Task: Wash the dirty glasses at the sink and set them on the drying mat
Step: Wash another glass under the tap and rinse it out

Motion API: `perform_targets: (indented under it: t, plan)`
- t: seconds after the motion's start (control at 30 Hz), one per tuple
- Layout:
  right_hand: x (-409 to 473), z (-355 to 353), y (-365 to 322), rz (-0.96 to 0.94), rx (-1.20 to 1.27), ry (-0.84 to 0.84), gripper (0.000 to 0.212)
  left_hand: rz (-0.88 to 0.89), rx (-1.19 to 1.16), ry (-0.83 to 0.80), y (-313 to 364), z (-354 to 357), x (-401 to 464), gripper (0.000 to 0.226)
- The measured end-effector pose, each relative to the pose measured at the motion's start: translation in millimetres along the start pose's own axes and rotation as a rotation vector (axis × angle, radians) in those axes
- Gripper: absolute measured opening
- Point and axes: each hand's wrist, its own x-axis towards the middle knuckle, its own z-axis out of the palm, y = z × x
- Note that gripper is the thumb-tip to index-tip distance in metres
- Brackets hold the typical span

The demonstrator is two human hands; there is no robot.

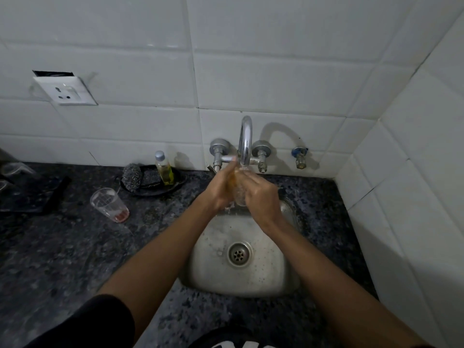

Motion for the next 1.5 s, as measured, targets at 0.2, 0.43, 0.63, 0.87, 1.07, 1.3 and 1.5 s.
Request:
perform_targets:
  t: [0.2, 0.43, 0.63, 0.87, 1.07, 1.3, 1.5]
  plan:
    - [-2.0, 5.2, 4.8, 0.31, 0.151, 0.013, 0.032, 0.105, -0.075, 0.077, -7.4, -9.3, 6.1, 0.029]
    - [-6.7, 5.0, 7.9, 0.251, 0.133, -0.006, 0.034, 0.105, -0.061, 0.118, -7.0, -9.2, 6.9, 0.046]
    - [-2.0, -0.8, -2.4, -0.022, 0.03, -0.039, 0.035, 0.025, -0.03, 0.086, -2.2, 4.1, 0.4, 0.043]
    - [-3.3, 6.0, -3.2, 0.11, 0.046, -0.1, 0.049, -0.006, -0.145, 0.107, -8.7, -3.1, -2.9, 0.055]
    - [-13.8, 5.6, 6.9, 0.065, 0.068, -0.065, 0.04, -0.04, 0.029, 0.147, -5.6, -11.3, 3.6, 0.035]
    - [-10.1, 4.6, 9.2, -0.17, -0.035, -0.145, 0.047, -0.075, -0.017, 0.116, -5.9, 0.1, -0.6, 0.054]
    - [-3.5, 5.4, 7.5, 0.213, 0.118, -0.077, 0.036, 0.039, -0.144, 0.104, -8.8, -8.6, -2.1, 0.04]
